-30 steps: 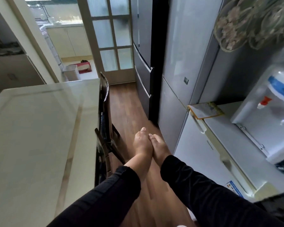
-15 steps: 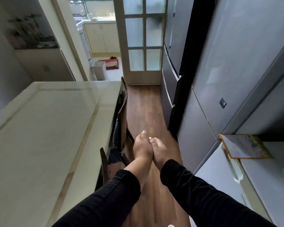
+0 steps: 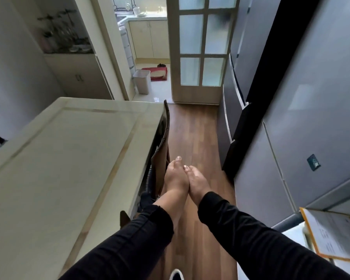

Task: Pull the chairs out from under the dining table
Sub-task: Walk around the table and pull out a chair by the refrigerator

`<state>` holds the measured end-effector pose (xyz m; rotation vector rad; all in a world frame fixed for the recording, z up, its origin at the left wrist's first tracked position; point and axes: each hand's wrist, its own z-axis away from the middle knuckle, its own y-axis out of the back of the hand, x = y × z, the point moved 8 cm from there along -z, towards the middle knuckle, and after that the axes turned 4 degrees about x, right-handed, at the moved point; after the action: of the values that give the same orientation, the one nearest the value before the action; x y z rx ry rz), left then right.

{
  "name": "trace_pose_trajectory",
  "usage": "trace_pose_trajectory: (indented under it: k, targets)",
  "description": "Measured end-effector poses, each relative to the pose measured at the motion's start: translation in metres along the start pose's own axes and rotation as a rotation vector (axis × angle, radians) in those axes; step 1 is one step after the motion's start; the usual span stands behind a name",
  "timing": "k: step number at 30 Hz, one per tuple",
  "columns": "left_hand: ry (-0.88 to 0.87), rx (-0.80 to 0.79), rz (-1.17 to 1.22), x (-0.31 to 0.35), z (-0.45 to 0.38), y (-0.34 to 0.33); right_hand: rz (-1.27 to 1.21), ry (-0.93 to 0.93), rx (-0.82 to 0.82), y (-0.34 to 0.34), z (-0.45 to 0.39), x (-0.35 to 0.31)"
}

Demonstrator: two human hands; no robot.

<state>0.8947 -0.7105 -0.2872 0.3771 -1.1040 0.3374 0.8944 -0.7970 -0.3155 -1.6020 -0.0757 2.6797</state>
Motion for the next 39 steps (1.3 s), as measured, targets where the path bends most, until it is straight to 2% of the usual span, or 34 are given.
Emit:
trace_pose_trajectory:
  k: [3,12,22,30,33,39]
  targets:
    - [-0.030,-0.030,-0.012,0.012,-0.029,-0.013,0.062,0.022,0.069,0.002,-0.022,-0.017]
    - [-0.028,-0.080,-0.033,0.026,-0.075,-0.047,0.113,0.014,0.133,0.016,-0.070,-0.030]
    - [-0.132,0.031,0.013,0.074,-0.120,-0.058,0.189,0.019,0.117,0.032,-0.121,-0.051]
    - [-0.118,0.147,-0.020,0.083,-0.186,-0.020,0.236,-0.098,0.050,-0.013,-0.155,-0.034]
    - [-0.058,0.096,-0.058,0.079,-0.217,-0.022,0.260,-0.136,0.049,-0.027,-0.166,-0.035]
    - [0.069,-0.095,-0.340,0.045,-0.261,-0.044,0.285,-0.160,0.058,-0.049,-0.190,-0.034]
